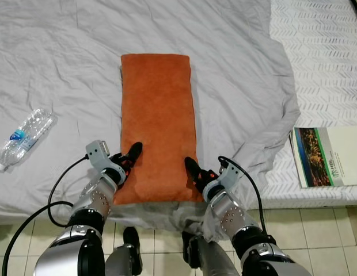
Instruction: Clean up the room
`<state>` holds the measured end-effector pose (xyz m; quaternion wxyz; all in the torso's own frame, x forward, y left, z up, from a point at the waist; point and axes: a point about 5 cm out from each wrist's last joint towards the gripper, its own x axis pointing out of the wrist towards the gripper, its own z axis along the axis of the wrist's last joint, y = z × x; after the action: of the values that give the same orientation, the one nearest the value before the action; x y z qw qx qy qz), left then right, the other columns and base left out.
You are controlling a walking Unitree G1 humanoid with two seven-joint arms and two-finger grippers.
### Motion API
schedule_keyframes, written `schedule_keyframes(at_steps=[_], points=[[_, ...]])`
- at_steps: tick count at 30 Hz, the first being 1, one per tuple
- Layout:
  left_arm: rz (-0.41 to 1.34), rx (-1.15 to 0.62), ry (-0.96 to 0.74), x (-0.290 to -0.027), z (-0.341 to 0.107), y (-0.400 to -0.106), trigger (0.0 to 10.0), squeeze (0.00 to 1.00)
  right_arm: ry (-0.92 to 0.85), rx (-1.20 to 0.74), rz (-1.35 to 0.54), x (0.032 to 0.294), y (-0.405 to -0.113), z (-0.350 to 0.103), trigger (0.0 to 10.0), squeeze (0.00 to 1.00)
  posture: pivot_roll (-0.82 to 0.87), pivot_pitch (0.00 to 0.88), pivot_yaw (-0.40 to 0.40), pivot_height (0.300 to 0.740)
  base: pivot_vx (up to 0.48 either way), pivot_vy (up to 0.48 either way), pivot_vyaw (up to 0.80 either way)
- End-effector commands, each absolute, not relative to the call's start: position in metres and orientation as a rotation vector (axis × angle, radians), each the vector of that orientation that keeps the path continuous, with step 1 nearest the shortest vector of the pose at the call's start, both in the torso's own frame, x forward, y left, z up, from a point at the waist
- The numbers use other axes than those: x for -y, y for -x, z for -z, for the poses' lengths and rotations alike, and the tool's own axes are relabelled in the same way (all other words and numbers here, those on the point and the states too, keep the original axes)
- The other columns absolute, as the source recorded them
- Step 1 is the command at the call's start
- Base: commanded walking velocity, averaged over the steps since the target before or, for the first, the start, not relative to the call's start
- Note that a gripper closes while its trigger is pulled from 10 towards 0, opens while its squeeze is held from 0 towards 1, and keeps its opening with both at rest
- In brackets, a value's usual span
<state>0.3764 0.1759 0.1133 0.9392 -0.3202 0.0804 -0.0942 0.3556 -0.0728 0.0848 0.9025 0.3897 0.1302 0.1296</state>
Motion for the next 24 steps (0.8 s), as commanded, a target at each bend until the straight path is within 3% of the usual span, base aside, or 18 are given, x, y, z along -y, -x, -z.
schedule_keyframes(at_steps=[1, 12, 20, 24], points=[[0.199, -0.311, 0.693, -0.161, -0.081, -0.362, 0.0, 0.00, -0.862, -0.411, -0.354, 0.020, -0.334, -0.069, 0.0, 0.00, -0.12, 0.594, -0.094, 0.740, 0.000, 0.000, 0.00], [0.244, -0.330, 0.711, -0.149, -0.073, -0.357, 0.0, 0.00, -0.946, -0.424, -0.326, 0.018, -0.332, -0.066, 0.0, 0.00, -0.11, 0.601, -0.091, 0.740, 0.000, 0.000, 0.00], [0.257, -0.358, 0.617, -0.148, -0.067, -0.353, 0.0, 0.00, -0.951, -0.422, -0.343, 0.013, -0.332, -0.067, 0.0, 0.00, -0.10, 0.599, -0.084, 0.740, 0.000, 0.000, 0.00], [0.237, -0.329, 0.522, -0.156, -0.070, -0.354, 0.0, 0.00, -0.938, -0.427, -0.303, 0.022, -0.330, -0.060, 0.0, 0.00, -0.10, 0.591, -0.085, 0.740, 0.000, 0.000, 0.00]])
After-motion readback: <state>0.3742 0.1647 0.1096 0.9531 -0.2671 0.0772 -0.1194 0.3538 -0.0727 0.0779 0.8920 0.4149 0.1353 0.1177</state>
